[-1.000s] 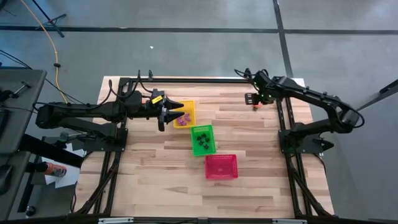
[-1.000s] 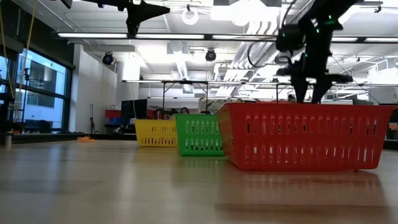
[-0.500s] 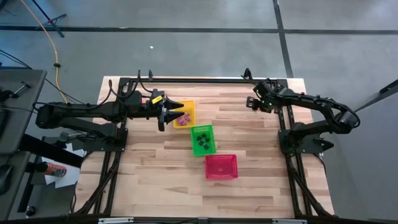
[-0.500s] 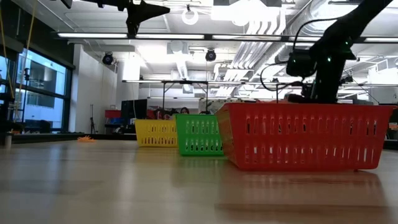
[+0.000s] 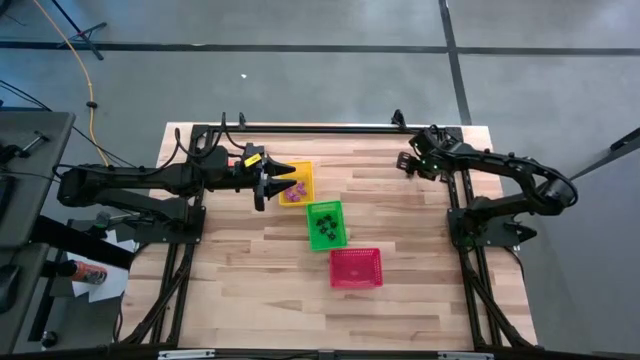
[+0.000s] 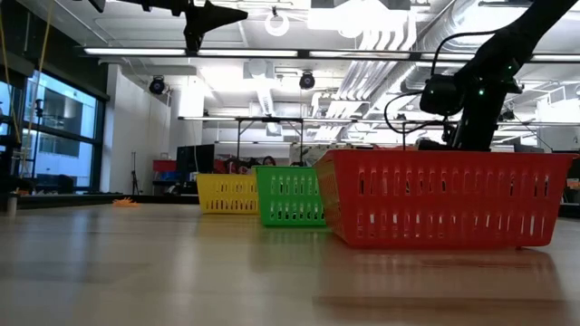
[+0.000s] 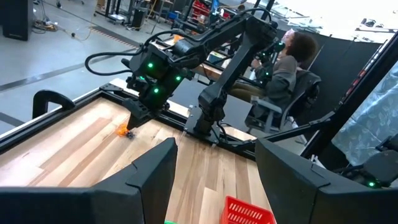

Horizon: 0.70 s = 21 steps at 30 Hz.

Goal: Sort Halloween decoration

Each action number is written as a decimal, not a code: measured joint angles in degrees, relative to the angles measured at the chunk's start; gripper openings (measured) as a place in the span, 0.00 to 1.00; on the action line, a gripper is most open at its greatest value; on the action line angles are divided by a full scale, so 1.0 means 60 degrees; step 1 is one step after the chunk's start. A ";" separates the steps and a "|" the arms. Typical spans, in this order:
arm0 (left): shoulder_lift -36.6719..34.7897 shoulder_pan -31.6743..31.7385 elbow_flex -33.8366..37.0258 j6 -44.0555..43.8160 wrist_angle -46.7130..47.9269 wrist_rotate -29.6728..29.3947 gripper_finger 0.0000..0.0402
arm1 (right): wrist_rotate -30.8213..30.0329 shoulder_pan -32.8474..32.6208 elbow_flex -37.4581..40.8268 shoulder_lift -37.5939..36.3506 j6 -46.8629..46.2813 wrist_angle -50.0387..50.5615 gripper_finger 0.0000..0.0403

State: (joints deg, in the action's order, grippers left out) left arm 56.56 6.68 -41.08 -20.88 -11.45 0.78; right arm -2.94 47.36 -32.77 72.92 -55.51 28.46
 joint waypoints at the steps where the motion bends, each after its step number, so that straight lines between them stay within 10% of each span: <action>1: 0.0002 0.0000 0.0000 0.0000 0.0002 -0.0003 0.52 | 0.0000 -0.0001 -0.0004 0.0056 -0.0001 -0.0002 0.44; 21: 0.0002 -0.0003 0.0000 0.0001 0.0012 0.0000 0.52 | -0.0271 -0.0027 -0.0040 0.1484 0.0053 -0.0106 0.30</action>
State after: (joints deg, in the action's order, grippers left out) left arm 56.58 6.66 -41.08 -20.88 -11.38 0.78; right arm -4.57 47.20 -33.01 81.82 -55.19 27.82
